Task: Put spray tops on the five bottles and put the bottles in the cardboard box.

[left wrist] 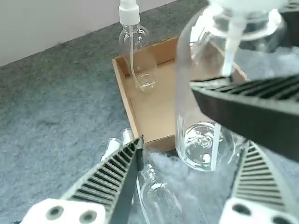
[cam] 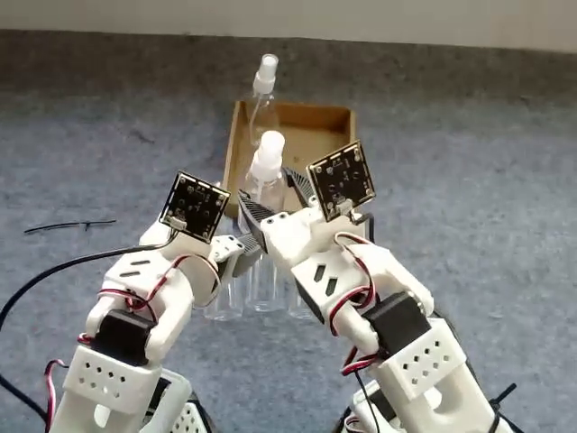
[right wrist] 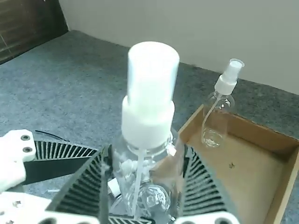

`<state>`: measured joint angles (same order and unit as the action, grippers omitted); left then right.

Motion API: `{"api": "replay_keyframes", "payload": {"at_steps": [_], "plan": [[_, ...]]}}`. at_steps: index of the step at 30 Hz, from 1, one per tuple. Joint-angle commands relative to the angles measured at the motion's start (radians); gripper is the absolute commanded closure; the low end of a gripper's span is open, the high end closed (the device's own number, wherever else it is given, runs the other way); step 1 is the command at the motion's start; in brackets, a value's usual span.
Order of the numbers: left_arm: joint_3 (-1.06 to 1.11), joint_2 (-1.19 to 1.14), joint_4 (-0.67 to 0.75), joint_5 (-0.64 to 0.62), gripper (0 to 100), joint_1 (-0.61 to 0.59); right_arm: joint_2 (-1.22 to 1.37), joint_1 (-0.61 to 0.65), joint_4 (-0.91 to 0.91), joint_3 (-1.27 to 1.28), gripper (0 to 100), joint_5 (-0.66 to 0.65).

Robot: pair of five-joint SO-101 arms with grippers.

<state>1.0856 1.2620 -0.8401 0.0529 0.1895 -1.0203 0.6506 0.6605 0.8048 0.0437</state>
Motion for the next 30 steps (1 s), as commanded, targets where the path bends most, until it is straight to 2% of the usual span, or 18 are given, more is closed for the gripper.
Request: {"api": "replay_keyframes", "payload": {"at_steps": [1,5,10,19,24,30], "plan": [[0.008,0.016,0.034,-0.005,71,-0.021,-0.021,-0.059,-0.077,-0.01,99.5,0.0],[0.03,0.016,0.037,-0.005,71,-0.027,0.07,-0.117,-0.111,-0.013,99.5,0.0],[0.031,0.007,0.041,-0.003,71,-0.053,0.216,-0.12,-0.114,-0.016,99.5,-0.002],[0.038,0.005,0.083,-0.011,71,-0.346,0.371,-0.11,-0.271,-0.01,99.5,-0.003],[0.093,0.005,0.17,-0.011,71,-0.398,0.401,-0.111,-0.302,-0.007,99.5,-0.003],[0.104,0.004,0.206,-0.011,71,-0.486,0.409,-0.111,-0.302,-0.007,99.5,-0.002]]}}
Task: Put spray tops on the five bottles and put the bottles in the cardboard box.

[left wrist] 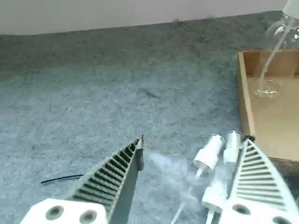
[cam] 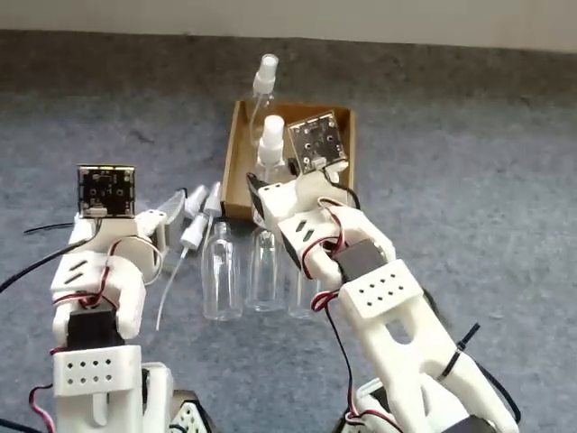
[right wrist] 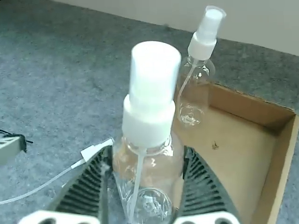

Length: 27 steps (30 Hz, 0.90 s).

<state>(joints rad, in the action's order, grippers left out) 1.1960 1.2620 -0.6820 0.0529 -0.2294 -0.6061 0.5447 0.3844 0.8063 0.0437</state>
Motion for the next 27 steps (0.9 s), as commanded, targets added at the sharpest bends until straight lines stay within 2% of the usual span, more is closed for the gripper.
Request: {"api": "replay_keyframes", "payload": {"at_steps": [1,5,9,12,15,25,27], "plan": [[-0.004,0.004,0.06,-0.011,71,-0.085,-0.005,-0.008,-0.025,-0.008,99.5,-0.002],[-0.013,-0.061,0.081,-0.031,71,-0.139,-0.005,-0.01,-0.025,-0.008,99.5,-0.002],[-0.07,-0.249,0.152,-0.06,71,-0.188,-0.002,-0.01,-0.028,-0.016,99.5,-0.002],[-0.143,-0.406,0.155,-0.092,71,-0.226,0.035,-0.012,-0.03,-0.022,99.5,-0.002],[-0.188,-0.519,0.155,-0.12,71,-0.231,0.13,-0.01,-0.085,-0.131,99.5,-0.003],[-0.196,-0.539,0.155,-0.123,71,-0.223,0.513,-0.018,-0.099,-0.542,99.5,-0.003],[-0.194,-0.539,0.155,-0.123,71,-0.208,0.526,-0.018,-0.168,-0.564,99.5,-0.015]]}}
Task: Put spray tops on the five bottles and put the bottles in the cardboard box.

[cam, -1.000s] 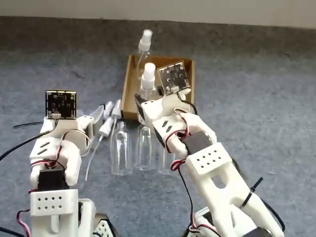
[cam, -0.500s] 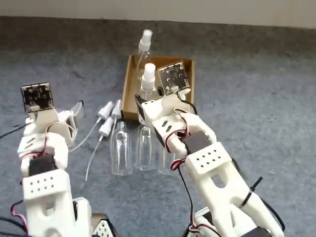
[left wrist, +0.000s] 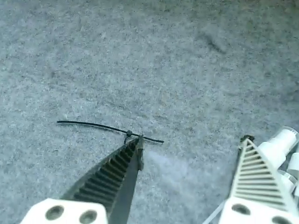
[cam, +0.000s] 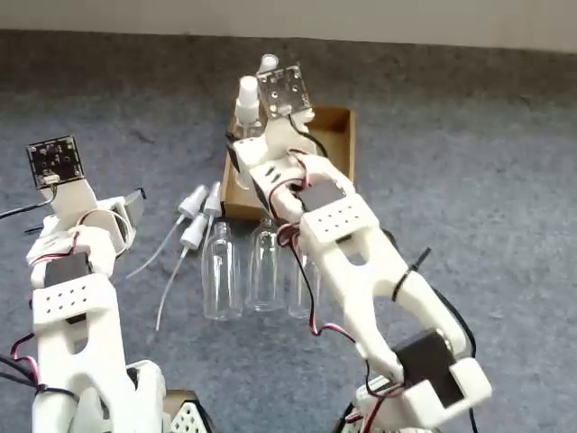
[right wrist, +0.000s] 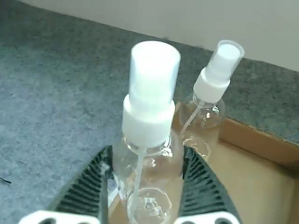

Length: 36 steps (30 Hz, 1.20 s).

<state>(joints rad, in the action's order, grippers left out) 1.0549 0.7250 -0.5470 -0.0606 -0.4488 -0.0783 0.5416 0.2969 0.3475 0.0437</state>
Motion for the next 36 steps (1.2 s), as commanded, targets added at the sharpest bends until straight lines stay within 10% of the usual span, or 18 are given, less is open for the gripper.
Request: {"api": "replay_keyframes", "payload": {"at_steps": [1,17,36], "plan": [[-0.053,-0.002,0.018,-0.008,71,0.022,-0.001,-0.015,-0.125,-0.091,99.5,-0.048],[-0.053,-0.008,0.018,-0.008,71,0.053,0.007,-0.062,-0.536,0.265,99.5,-0.109],[-0.044,-0.008,0.02,-0.008,71,0.053,0.183,-0.059,-0.561,0.193,99.5,-0.106]]}}
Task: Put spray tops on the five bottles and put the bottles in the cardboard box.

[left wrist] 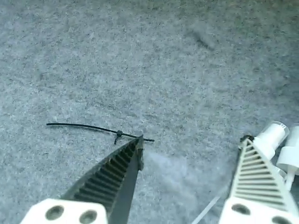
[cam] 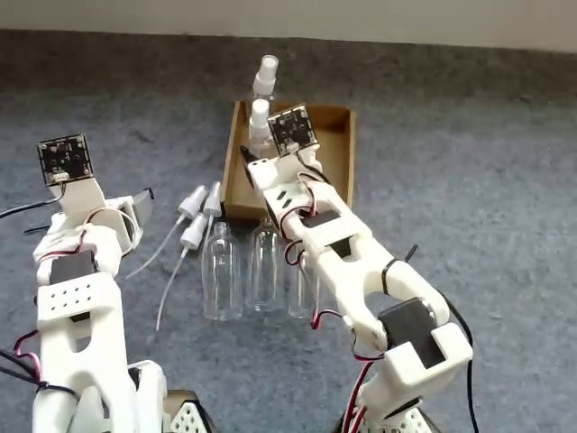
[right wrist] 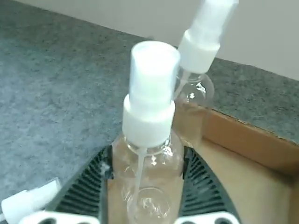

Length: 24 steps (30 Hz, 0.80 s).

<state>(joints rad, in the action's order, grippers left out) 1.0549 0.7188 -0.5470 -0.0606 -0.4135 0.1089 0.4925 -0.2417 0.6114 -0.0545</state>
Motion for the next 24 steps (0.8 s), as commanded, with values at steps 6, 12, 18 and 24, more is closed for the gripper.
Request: {"api": "replay_keyframes", "payload": {"at_steps": [6,12,18,24], "plan": [[-0.044,-0.002,0.02,-0.008,71,0.018,0.033,-0.013,-0.022,-0.116,99.5,-0.008],[-0.044,-0.002,0.02,-0.008,71,0.018,0.076,-0.013,-0.022,-0.157,99.5,-0.008],[-0.044,-0.002,0.02,-0.006,71,0.027,0.081,-0.013,-0.022,-0.162,99.5,-0.008],[-0.044,-0.002,0.02,-0.006,71,0.028,0.081,-0.013,-0.022,-0.162,99.5,-0.008]]}}
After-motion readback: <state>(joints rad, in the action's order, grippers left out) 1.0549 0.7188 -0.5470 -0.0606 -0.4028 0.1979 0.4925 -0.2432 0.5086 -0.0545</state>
